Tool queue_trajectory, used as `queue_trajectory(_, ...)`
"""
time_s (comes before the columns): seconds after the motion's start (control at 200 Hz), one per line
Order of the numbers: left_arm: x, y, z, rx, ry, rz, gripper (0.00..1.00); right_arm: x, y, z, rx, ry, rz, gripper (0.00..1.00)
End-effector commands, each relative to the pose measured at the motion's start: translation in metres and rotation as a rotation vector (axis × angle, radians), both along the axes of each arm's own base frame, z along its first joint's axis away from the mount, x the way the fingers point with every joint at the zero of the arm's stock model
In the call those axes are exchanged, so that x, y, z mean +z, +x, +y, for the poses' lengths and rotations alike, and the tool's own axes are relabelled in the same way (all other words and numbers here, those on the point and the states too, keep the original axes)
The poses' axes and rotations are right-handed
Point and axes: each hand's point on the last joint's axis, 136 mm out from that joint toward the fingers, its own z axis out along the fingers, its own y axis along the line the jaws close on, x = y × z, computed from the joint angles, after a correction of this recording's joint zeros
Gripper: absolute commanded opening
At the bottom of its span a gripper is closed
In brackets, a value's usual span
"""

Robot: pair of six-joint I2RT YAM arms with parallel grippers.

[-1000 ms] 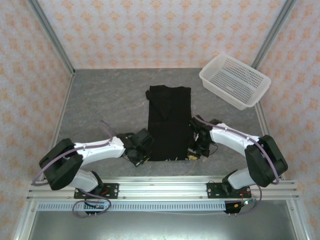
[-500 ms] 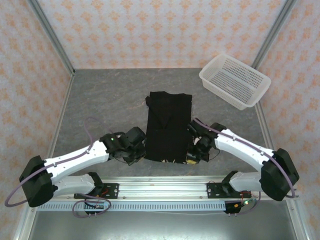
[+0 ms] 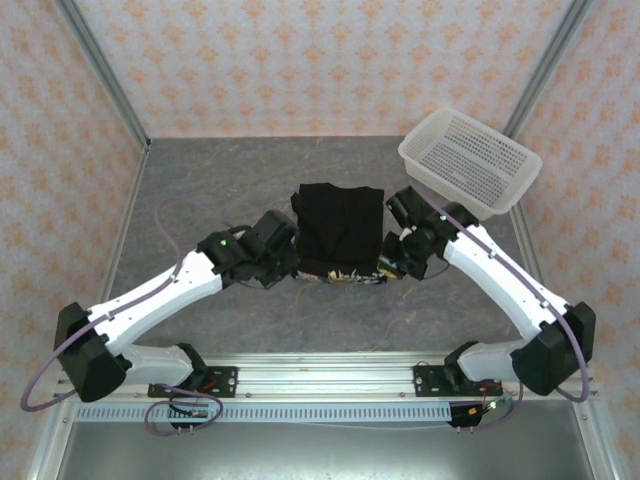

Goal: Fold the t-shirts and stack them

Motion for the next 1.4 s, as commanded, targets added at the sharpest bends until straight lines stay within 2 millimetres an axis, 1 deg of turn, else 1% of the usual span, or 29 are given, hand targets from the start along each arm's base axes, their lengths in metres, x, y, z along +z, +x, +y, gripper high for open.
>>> queue_trajectory(0.0,0.014,0.03,0.008,0.018,0.047,-0.067,0.0,0.007,0.019,-0.01,-0.054,-0.049,0.012,0.0)
queue_trajectory(0.155,0.031,0.071,0.006,0.039,0.033,-0.117,0.0,0.019,0.065,-0.006,-0.073,-0.039,-0.025,0.0)
queue_trajectory(0.19,0.037,0.08,0.005,0.039,0.034,-0.132,0.0,0.021,0.077,-0.007,-0.084,-0.039,-0.033,0.0)
queue_trajectory(0.28,0.045,0.105,0.003,0.042,0.035,-0.148,0.0,0.025,0.106,-0.01,-0.116,-0.035,-0.051,0.0)
queue_trajectory(0.365,0.051,0.131,0.002,0.042,0.041,-0.166,0.0,0.026,0.135,-0.013,-0.137,-0.035,-0.067,0.0)
queue_trajectory(0.4,0.05,0.141,0.002,0.043,0.051,-0.165,0.0,0.025,0.148,-0.012,-0.139,-0.032,-0.07,0.0)
queue_trajectory(0.455,0.053,0.158,0.001,0.045,0.056,-0.175,0.0,0.019,0.166,-0.012,-0.141,-0.032,-0.064,0.0)
queue_trajectory(0.54,0.047,0.185,0.002,0.056,0.063,-0.174,0.0,0.004,0.196,-0.013,-0.155,-0.032,-0.049,0.0)
queue_trajectory(0.615,0.033,0.209,0.003,0.068,0.075,-0.155,0.0,-0.009,0.222,-0.016,-0.177,-0.034,-0.053,0.0)
queue_trajectory(0.63,0.034,0.214,0.004,0.07,0.073,-0.162,0.0,-0.012,0.229,-0.015,-0.178,-0.033,-0.058,0.0)
queue_trajectory(0.64,0.028,0.218,0.003,0.07,0.077,-0.154,0.0,-0.011,0.232,-0.015,-0.18,-0.03,-0.064,0.0)
queue_trajectory(0.661,0.02,0.226,0.003,0.072,0.082,-0.145,0.0,-0.017,0.239,-0.015,-0.181,-0.033,-0.065,0.0)
queue_trajectory(0.771,-0.004,0.261,0.005,0.085,0.095,-0.124,0.0,-0.043,0.276,-0.012,-0.183,-0.025,-0.08,0.0)
queue_trajectory(0.846,-0.019,0.284,0.007,0.102,0.099,-0.122,0.0,-0.058,0.297,-0.016,-0.178,-0.06,-0.104,0.0)
queue_trajectory(0.911,-0.026,0.304,0.009,0.118,0.09,-0.136,0.0,-0.068,0.314,-0.02,-0.183,-0.077,-0.128,0.0)
queue_trajectory(0.971,-0.03,0.321,0.015,0.134,0.094,-0.151,0.0,-0.07,0.331,-0.018,-0.183,-0.05,-0.172,0.0)
queue_trajectory(1.021,-0.033,0.332,0.02,0.149,0.093,-0.16,0.0,-0.066,0.345,-0.015,-0.177,-0.032,-0.222,0.0)
queue_trajectory(1.116,-0.03,0.348,0.03,0.179,0.083,-0.185,0.0,-0.051,0.366,-0.014,-0.168,-0.013,-0.313,0.0)
queue_trajectory(1.191,-0.024,0.355,0.035,0.196,0.073,-0.202,0.0,-0.042,0.376,-0.013,-0.178,0.014,-0.35,0.0)
queue_trajectory(1.276,-0.015,0.361,0.042,0.217,0.058,-0.23,0.0,-0.041,0.382,-0.012,-0.198,0.037,-0.362,0.0)
queue_trajectory(1.301,-0.016,0.363,0.044,0.225,0.054,-0.233,0.0,-0.04,0.384,-0.011,-0.202,0.047,-0.368,0.0)
queue_trajectory(1.351,-0.02,0.368,0.049,0.244,0.037,-0.232,0.0,-0.042,0.389,-0.007,-0.203,0.071,-0.379,0.06)
queue_trajectory(1.396,-0.025,0.374,0.05,0.254,0.005,-0.232,0.0,-0.045,0.395,-0.005,-0.208,0.09,-0.391,0.12)
